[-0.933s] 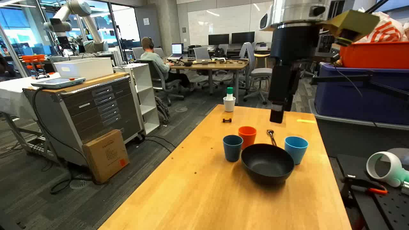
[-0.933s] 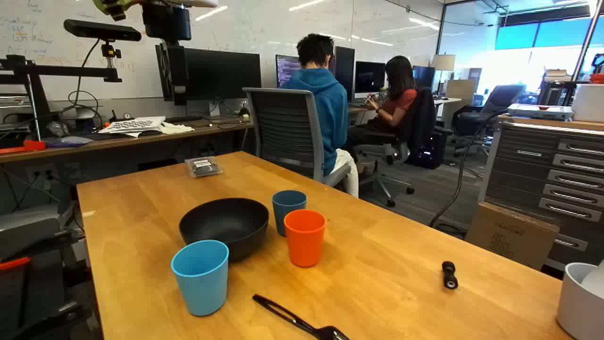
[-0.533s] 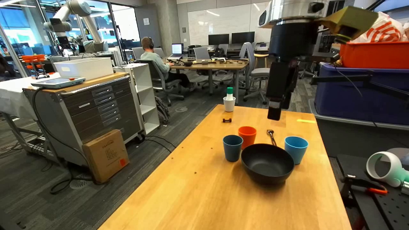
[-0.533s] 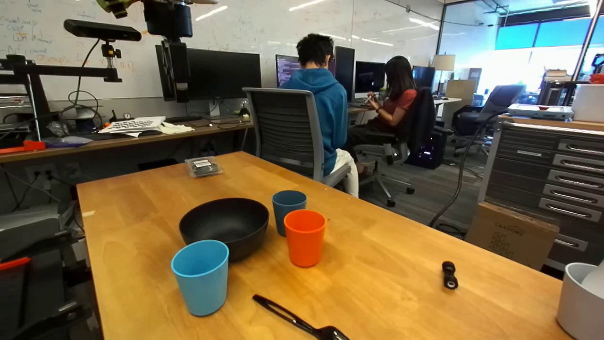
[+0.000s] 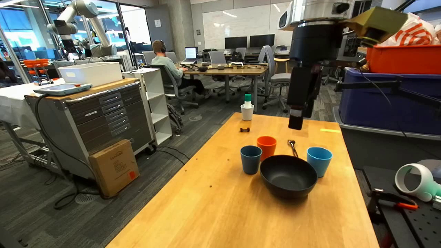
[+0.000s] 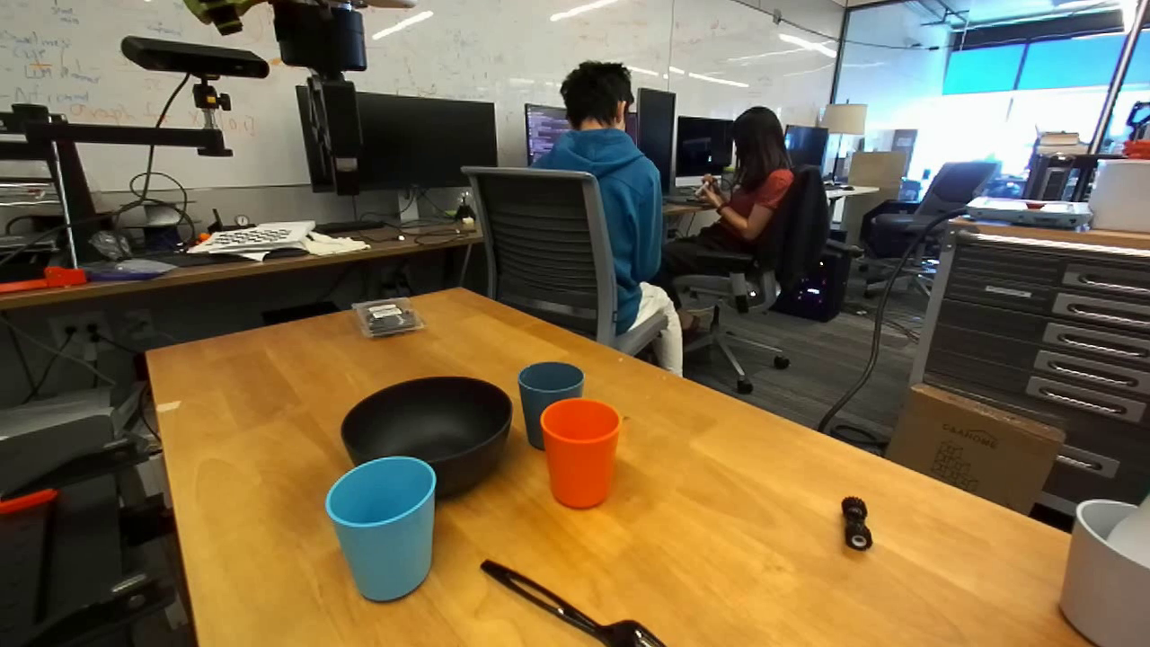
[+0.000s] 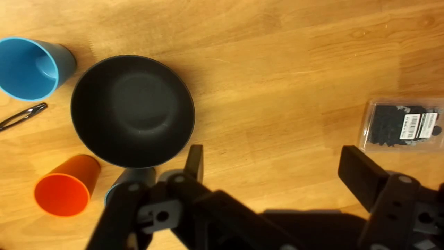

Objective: Put the blue cup in the black bowl, then put the green and orange cups on top of the blue cup then put the black object in the orange cup

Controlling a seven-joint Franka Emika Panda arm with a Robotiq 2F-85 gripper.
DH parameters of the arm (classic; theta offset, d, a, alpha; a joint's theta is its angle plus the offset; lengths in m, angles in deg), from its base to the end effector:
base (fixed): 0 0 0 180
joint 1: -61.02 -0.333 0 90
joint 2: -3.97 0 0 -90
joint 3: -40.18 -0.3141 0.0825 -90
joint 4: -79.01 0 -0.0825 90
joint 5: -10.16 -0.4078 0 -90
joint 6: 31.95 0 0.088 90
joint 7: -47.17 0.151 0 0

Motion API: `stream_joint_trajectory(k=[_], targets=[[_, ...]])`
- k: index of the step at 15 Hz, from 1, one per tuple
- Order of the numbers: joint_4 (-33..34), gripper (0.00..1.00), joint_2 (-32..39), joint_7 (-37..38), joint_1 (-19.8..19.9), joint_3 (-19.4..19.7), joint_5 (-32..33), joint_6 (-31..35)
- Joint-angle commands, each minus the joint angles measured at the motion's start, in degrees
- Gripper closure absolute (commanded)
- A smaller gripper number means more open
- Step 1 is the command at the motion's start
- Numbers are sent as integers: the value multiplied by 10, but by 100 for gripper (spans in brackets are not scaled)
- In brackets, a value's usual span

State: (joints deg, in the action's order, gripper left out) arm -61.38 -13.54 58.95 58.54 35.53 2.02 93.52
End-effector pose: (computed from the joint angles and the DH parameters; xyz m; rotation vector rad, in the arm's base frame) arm 0.4619 0.0669 0.3583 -3.0318 0.2496 -0.0448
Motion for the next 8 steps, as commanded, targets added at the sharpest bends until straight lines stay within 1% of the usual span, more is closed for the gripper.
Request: stream_joint_trajectory(k=[1, 4, 8], targets=[[1, 0, 0, 0, -1, 1, 0, -1], [0, 0, 3, 10, 6, 1, 10, 9], [6, 0, 15, 32, 30, 6, 49, 15]])
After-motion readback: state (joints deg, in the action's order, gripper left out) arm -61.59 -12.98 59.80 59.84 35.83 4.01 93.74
